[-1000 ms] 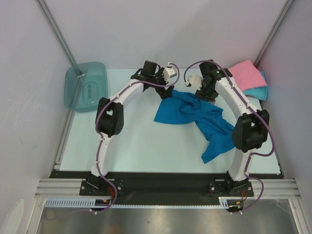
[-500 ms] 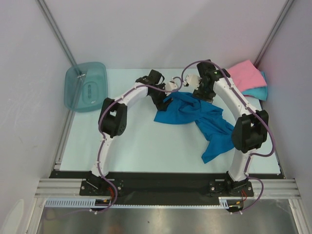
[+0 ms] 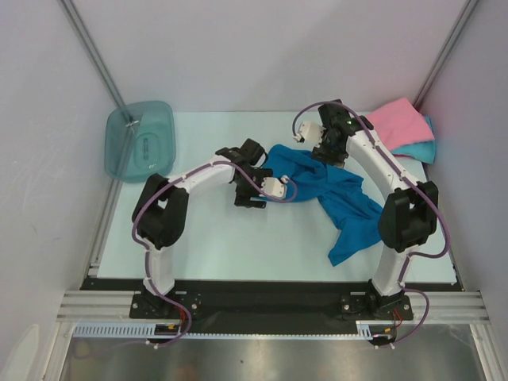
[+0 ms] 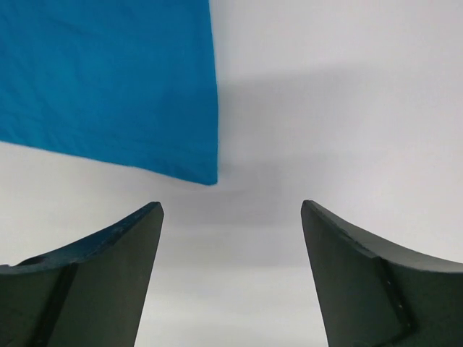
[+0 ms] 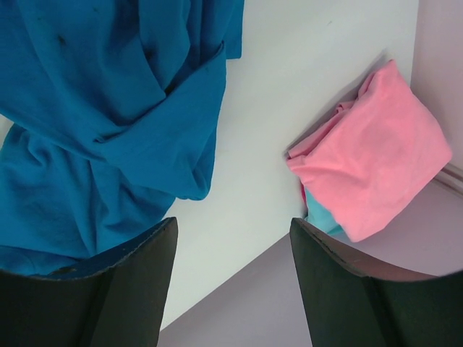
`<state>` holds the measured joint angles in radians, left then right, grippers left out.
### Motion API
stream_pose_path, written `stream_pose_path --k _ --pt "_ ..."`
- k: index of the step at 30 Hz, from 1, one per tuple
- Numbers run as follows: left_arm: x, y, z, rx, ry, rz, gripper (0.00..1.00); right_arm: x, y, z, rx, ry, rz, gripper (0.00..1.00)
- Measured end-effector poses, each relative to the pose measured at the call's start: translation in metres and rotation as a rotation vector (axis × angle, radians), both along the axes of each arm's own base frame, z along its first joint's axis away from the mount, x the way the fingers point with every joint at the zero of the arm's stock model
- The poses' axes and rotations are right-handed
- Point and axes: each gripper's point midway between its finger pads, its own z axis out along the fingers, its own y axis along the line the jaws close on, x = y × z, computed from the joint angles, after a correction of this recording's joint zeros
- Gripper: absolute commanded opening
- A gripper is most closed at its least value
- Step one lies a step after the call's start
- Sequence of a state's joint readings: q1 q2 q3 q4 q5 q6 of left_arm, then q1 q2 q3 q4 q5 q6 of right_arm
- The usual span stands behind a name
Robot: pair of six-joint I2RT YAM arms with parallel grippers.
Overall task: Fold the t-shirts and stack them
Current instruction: Flatten the tshirt out
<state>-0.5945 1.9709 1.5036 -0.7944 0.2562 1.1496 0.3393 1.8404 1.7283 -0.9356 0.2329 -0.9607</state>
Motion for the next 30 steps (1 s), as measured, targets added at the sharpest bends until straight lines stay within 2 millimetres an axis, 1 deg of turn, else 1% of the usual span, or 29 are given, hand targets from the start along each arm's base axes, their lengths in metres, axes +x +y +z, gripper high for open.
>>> stream_pose_path --k 3,7,10,14,15,17,21,22,23,24,26,27,29,30 --pt "0.004 -0.011 0.003 -0.013 -0.05 -0.055 0.85 -0.001 0.0 -0.002 -0.006 0.003 -0.001 0.69" --pt "0.02 -0.025 0.006 -0.041 -0.132 -0.076 0.84 0.001 0.0 -0.001 -0.013 -0.009 -0.003 0.69" --pt "0.03 -0.031 0.0 -0.05 -0.188 -0.088 0.84 0.001 0.0 0.001 -0.016 -0.014 -0.004 0.69" --pt "0.025 -0.032 -0.021 -0.031 -0.187 -0.118 0.85 0.001 -0.002 0.005 -0.02 -0.029 -0.009 0.7" --pt "0.024 -0.033 -0.023 -0.027 -0.19 -0.128 0.85 0.002 -0.003 0.006 -0.019 -0.033 -0.012 0.7" --pt "0.027 -0.039 -0.02 -0.038 -0.208 -0.137 0.85 0.003 -0.005 0.008 -0.02 -0.04 -0.019 0.7" --pt "0.026 -0.041 -0.021 -0.039 -0.211 -0.143 0.83 0.006 -0.014 0.01 -0.019 -0.048 -0.04 0.69" --pt "0.026 -0.041 -0.022 -0.038 -0.21 -0.144 0.72 0.007 -0.016 0.01 -0.019 -0.051 -0.046 0.7" --pt "0.025 -0.042 -0.022 -0.039 -0.209 -0.143 0.66 0.008 -0.018 0.011 -0.018 -0.055 -0.051 0.69" --pt "0.026 -0.042 -0.023 -0.037 -0.21 -0.145 0.52 0.009 -0.019 0.011 -0.018 -0.057 -0.054 0.7" --pt "0.025 -0.041 -0.026 -0.028 -0.207 -0.148 0.35 0.011 -0.023 0.013 -0.018 -0.064 -0.064 0.7" --pt "0.024 -0.04 -0.029 -0.023 -0.204 -0.15 0.14 0.011 -0.024 0.013 -0.018 -0.068 -0.067 0.7" --pt "0.022 -0.037 -0.033 -0.007 -0.198 -0.158 0.02 0.013 -0.025 0.015 -0.017 -0.076 -0.071 0.7" --pt "0.021 -0.035 -0.035 0.0 -0.198 -0.168 0.0 0.014 -0.026 0.016 -0.017 -0.08 -0.074 0.7"
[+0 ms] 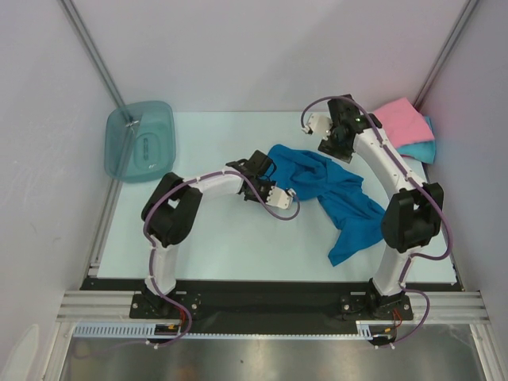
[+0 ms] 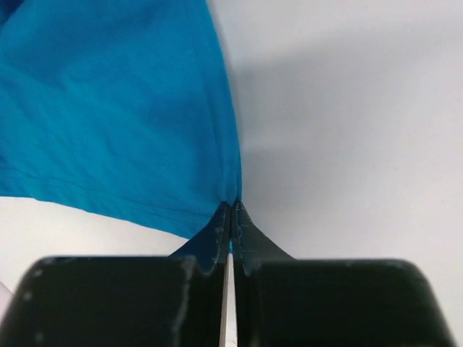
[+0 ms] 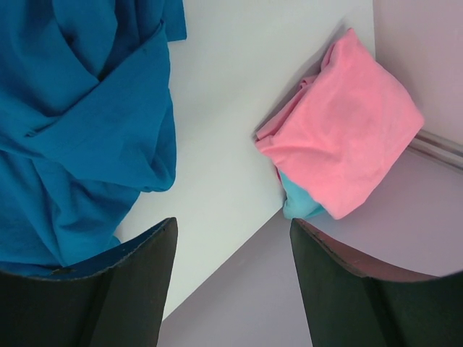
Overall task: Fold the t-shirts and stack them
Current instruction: Flatten the tshirt out
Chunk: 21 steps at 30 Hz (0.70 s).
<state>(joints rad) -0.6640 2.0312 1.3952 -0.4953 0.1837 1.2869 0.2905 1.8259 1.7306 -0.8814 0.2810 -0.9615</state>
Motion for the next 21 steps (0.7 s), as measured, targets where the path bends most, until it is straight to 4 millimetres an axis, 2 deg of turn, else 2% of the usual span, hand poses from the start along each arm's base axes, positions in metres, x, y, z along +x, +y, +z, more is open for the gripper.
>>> stream_pose_path --k 6,9,11,14,15,16,18,21 --pt "0.001 0.002 0.0 0.012 -0.006 -0.001 0.0 0.003 -0.005 0.004 0.004 -0.015 -0.012 0.7" --pt "0.005 0.011 0.001 0.039 0.0 0.031 0.0 0.005 -0.007 0.006 0.006 -0.023 -0.019 0.7" --pt "0.017 0.019 0.007 0.056 0.01 0.075 0.0 0.005 -0.008 0.005 0.006 -0.023 -0.02 0.7" --pt "0.063 0.042 0.033 0.049 -0.016 0.21 0.0 0.005 -0.009 0.005 0.006 -0.02 -0.021 0.71" --pt "0.085 0.058 0.048 0.037 -0.048 0.275 0.0 0.004 -0.009 0.005 0.006 -0.016 -0.019 0.71" --pt "0.1 0.074 0.059 0.028 -0.071 0.323 0.0 0.003 -0.008 0.004 0.007 -0.009 -0.015 0.71" --pt "0.128 0.119 0.084 0.022 -0.127 0.434 0.01 0.001 -0.007 0.001 0.004 0.005 -0.009 0.71" --pt "0.138 0.184 0.1 0.067 -0.153 0.563 0.0 -0.003 -0.008 -0.002 -0.002 0.025 -0.006 0.72"
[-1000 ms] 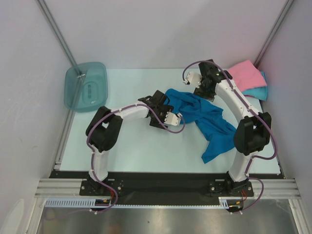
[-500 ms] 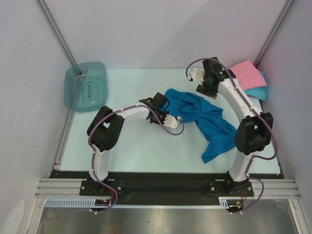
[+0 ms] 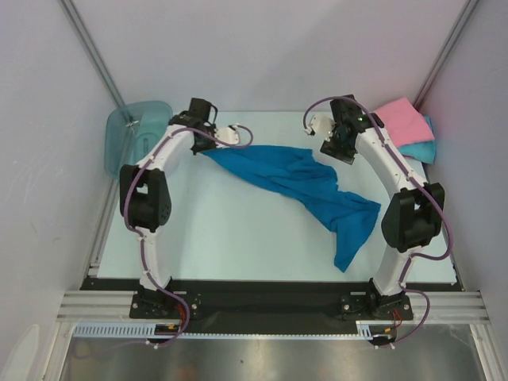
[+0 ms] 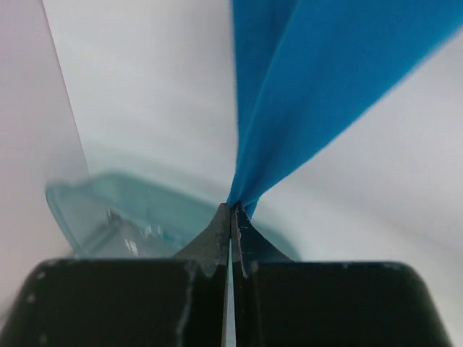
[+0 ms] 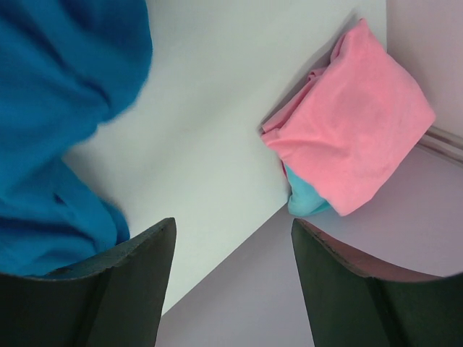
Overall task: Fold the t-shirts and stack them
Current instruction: Flatten the tshirt out
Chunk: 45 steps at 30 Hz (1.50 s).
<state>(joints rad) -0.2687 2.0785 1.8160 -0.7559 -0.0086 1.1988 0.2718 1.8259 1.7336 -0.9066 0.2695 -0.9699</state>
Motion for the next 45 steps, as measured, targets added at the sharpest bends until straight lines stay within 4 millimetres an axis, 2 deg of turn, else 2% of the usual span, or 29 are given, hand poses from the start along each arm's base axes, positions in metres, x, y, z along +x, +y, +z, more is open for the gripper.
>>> stream_pose_path --k 2,4,7,13,19,24,27,28,29,33,34,35,36,38,40,43,45 --pt "-0.004 0.033 0.007 0.037 0.01 0.06 0.0 -0.001 -0.001 0.0 -0.004 0.003 -0.002 0.71" --pt "-0.01 0.048 0.013 0.061 0.024 0.083 0.0 0.0 -0.001 -0.001 -0.007 0.003 -0.004 0.72" --pt "-0.021 0.053 0.02 0.081 0.051 0.081 0.0 0.002 -0.002 -0.007 -0.017 0.014 -0.01 0.72" --pt "-0.041 0.059 0.039 0.121 0.127 0.059 0.0 0.007 -0.006 -0.031 -0.053 0.066 -0.024 0.72" --pt "-0.055 0.079 0.061 0.202 0.178 0.077 0.0 0.011 -0.011 -0.038 -0.06 0.079 -0.044 0.72" --pt "-0.068 0.096 0.059 0.246 0.234 0.09 0.0 0.012 -0.017 -0.038 -0.061 0.076 -0.07 0.72" --pt "-0.081 0.103 0.05 0.282 0.278 0.091 0.0 0.013 -0.019 -0.041 -0.057 0.078 -0.082 0.72" --pt "-0.089 0.107 0.045 0.3 0.303 0.093 0.04 0.014 -0.019 -0.043 -0.056 0.081 -0.085 0.72" --pt "-0.095 0.11 0.041 0.319 0.33 0.095 0.36 0.014 -0.019 -0.044 -0.055 0.083 -0.088 0.72" --pt "-0.102 0.12 0.038 0.349 0.356 0.141 0.55 0.014 -0.019 -0.049 -0.052 0.094 -0.096 0.72" --pt "-0.102 0.122 0.039 0.35 0.355 0.151 0.75 0.013 -0.019 -0.05 -0.052 0.095 -0.099 0.72" --pt "-0.102 0.123 0.041 0.352 0.352 0.155 0.83 0.013 -0.019 -0.051 -0.05 0.096 -0.103 0.72" --pt "-0.101 0.124 0.044 0.346 0.347 0.168 0.87 0.013 -0.019 -0.051 -0.048 0.096 -0.105 0.72" --pt "-0.092 0.122 0.055 0.326 0.307 0.18 0.88 0.013 -0.02 -0.051 -0.045 0.095 -0.112 0.72" --pt "-0.076 0.117 0.074 0.295 0.234 0.184 0.88 0.013 -0.02 -0.051 -0.044 0.095 -0.115 0.72" --pt "-0.039 0.098 0.11 0.206 0.071 0.178 0.88 0.013 -0.022 -0.052 -0.041 0.094 -0.125 0.72" --pt "-0.012 0.075 0.13 0.119 -0.051 0.169 0.88 0.014 -0.023 -0.053 -0.04 0.092 -0.135 0.72"
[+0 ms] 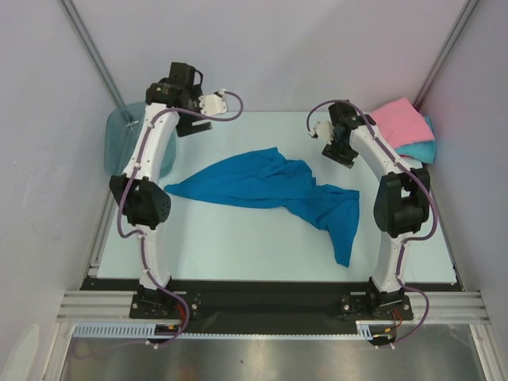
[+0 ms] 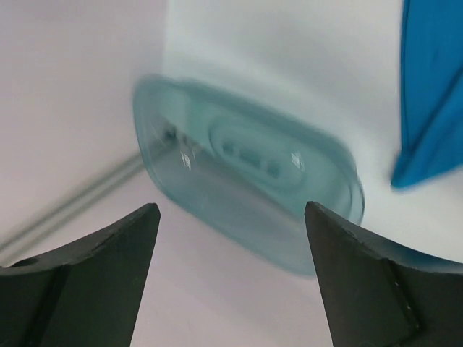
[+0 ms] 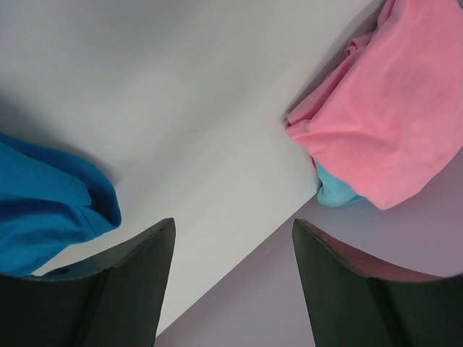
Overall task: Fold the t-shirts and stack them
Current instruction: Flatten the tshirt out
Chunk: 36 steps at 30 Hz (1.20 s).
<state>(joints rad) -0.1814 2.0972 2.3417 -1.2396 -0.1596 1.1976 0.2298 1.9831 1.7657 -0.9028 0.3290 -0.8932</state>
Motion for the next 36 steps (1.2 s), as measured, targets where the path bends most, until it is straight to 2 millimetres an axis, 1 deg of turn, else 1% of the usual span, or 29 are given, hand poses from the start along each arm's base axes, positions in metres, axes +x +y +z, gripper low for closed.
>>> stream_pose_path --k 1,2,3,5,7,8,9,10,12,13,14,16,17,20,24,29,32,36 --pt "0.008 -0.012 0.002 -0.038 -0.033 -0.009 0.87 0.001 -0.001 -0.001 -0.002 -0.002 -0.006 0.72" --pt "0.015 -0.029 0.002 -0.082 -0.062 -0.025 0.86 0.002 -0.002 -0.002 -0.004 -0.005 -0.01 0.72" --pt "0.022 -0.051 -0.001 -0.135 -0.081 -0.048 0.86 0.003 -0.004 -0.003 -0.005 -0.006 -0.016 0.72" --pt "0.031 -0.096 -0.019 -0.225 -0.079 -0.092 0.85 0.005 -0.006 -0.005 -0.01 -0.011 -0.028 0.72" --pt "0.035 -0.15 -0.05 -0.317 -0.033 -0.151 0.86 0.006 -0.008 -0.007 -0.013 -0.014 -0.041 0.72" --pt "0.033 -0.176 -0.07 -0.352 0.003 -0.184 0.89 0.006 -0.008 -0.007 -0.014 -0.016 -0.046 0.72" --pt "0.028 -0.194 -0.087 -0.374 0.039 -0.208 0.92 0.007 -0.009 -0.006 -0.014 -0.02 -0.05 0.72" --pt "0.019 -0.213 -0.111 -0.4 0.096 -0.238 0.97 0.007 -0.01 -0.006 -0.016 -0.023 -0.054 0.72" --pt "-0.004 -0.242 -0.149 -0.437 0.209 -0.283 0.99 0.008 -0.012 -0.005 -0.021 -0.028 -0.06 0.72" --pt "-0.014 -0.251 -0.163 -0.452 0.253 -0.297 0.99 0.008 -0.013 -0.005 -0.024 -0.03 -0.063 0.72" --pt "-0.02 -0.256 -0.171 -0.466 0.282 -0.305 0.99 0.008 -0.014 -0.005 -0.026 -0.031 -0.064 0.72" --pt "-0.025 -0.259 -0.179 -0.489 0.311 -0.302 0.98 0.008 -0.014 -0.004 -0.03 -0.032 -0.066 0.72" --pt "-0.024 -0.259 -0.179 -0.505 0.312 -0.299 0.98 0.008 -0.015 -0.004 -0.032 -0.032 -0.067 0.72" --pt "-0.012 -0.259 -0.174 -0.548 0.274 -0.284 0.98 0.008 -0.015 -0.004 -0.036 -0.033 -0.068 0.72" --pt "0.0 -0.257 -0.169 -0.584 0.24 -0.256 0.98 0.008 -0.016 -0.003 -0.042 -0.034 -0.07 0.71" --pt "0.005 -0.261 -0.169 -0.604 0.221 -0.244 0.98 0.009 -0.015 0.0 -0.046 -0.042 -0.069 0.71" --pt "0.003 -0.262 -0.175 -0.6 0.227 -0.245 0.99 0.011 -0.011 0.003 -0.045 -0.052 -0.062 0.71" --pt "-0.004 -0.257 -0.191 -0.567 0.252 -0.228 0.98 0.012 -0.003 0.005 -0.044 -0.056 -0.044 0.71"
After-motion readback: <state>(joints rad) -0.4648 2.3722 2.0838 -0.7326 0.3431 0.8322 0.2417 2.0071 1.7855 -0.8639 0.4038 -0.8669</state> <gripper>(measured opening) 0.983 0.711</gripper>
